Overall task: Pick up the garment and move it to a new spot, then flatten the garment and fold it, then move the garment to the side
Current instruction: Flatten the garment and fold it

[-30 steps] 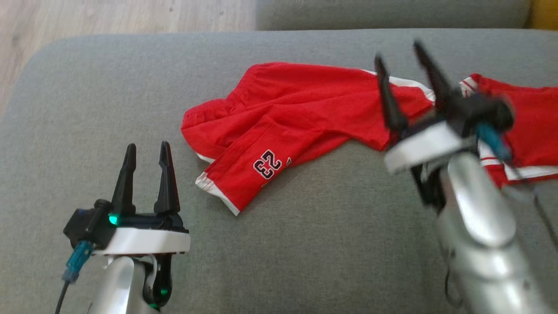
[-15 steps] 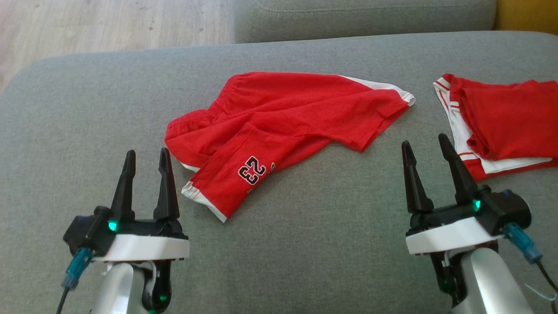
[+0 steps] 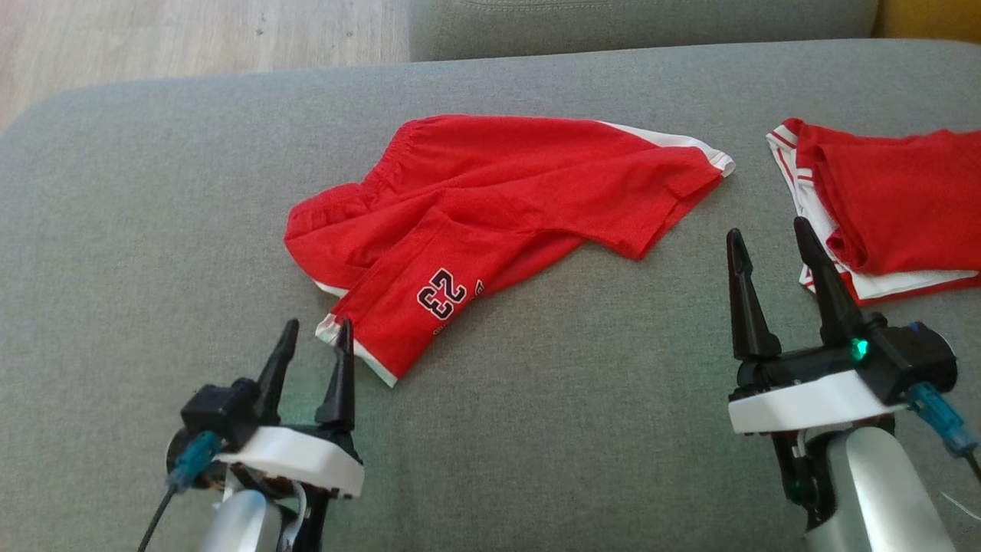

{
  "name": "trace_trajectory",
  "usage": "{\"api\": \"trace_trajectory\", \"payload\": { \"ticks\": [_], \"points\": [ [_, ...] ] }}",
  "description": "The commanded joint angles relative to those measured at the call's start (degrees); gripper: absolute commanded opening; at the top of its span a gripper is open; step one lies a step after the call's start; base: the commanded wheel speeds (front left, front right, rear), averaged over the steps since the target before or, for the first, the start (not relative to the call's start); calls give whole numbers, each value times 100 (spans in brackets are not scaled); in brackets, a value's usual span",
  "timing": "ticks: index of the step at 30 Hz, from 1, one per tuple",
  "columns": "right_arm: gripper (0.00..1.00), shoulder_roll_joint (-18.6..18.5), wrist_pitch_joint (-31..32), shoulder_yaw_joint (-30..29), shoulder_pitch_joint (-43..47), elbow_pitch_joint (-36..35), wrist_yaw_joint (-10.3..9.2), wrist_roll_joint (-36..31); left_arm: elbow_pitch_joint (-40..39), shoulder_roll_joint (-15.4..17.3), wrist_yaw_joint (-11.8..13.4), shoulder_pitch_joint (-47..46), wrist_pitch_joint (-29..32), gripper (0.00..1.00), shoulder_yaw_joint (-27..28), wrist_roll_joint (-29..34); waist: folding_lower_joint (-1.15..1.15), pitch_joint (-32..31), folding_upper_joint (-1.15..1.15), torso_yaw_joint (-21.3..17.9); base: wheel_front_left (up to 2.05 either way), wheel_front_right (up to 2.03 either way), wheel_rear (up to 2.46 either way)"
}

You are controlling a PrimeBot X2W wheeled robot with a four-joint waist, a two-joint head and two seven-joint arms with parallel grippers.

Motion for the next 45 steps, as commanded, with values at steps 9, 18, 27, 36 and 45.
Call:
{"api": "trace_trajectory", "payload": {
  "ticks": [9,18,27,36,45],
  "points": [
    [100,28,8,151,-195,-220,39,-10,341,136,155,-324,463,100,85,-50,0,123,0,-104,0,0,0],
    [100,28,1,179,-234,-226,39,-2,634,137,261,-571,497,100,55,-40,0,216,0,-199,0,0,0],
    [100,28,-10,184,-251,-217,39,0,758,141,218,-719,352,0,-24,-118,0,255,0,-297,0,0,0],
    [100,28,-29,183,-276,-126,39,50,-491,173,73,-638,430,0,-665,46,0,69,0,-440,0,0,0],
    [100,28,-108,305,-337,-43,39,176,-1085,15,26,-1248,916,0,-1715,393,0,127,0,-766,0,0,0]
  ]
}}
